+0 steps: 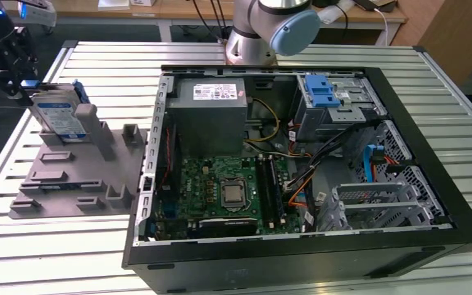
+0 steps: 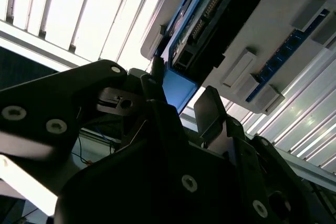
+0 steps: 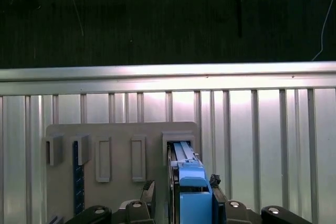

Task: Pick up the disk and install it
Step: 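Pick up the disk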

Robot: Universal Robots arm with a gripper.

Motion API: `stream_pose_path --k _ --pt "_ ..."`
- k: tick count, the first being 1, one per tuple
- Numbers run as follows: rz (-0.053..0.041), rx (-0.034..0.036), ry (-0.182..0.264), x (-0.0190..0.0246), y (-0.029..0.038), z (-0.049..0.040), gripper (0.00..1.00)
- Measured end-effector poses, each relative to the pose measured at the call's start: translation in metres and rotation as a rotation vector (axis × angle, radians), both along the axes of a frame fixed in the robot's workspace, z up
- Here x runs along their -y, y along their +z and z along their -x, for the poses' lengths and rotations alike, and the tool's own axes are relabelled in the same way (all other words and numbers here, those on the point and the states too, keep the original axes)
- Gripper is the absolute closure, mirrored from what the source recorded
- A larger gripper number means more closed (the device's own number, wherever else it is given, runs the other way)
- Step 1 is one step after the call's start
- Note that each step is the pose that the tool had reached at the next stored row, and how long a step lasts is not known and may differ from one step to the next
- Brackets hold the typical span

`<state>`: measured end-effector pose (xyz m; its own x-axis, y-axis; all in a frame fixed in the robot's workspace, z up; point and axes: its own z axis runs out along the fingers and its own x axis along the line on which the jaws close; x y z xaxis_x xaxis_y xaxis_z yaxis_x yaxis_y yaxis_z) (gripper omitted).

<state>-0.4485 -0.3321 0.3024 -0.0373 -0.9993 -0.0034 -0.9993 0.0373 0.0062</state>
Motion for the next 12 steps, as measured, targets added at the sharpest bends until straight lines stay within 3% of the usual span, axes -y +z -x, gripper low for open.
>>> stream_pose_path --k 12 --pt "0.0 0.0001 0.0 -0.0031 -0.0048 0.001 0.49"
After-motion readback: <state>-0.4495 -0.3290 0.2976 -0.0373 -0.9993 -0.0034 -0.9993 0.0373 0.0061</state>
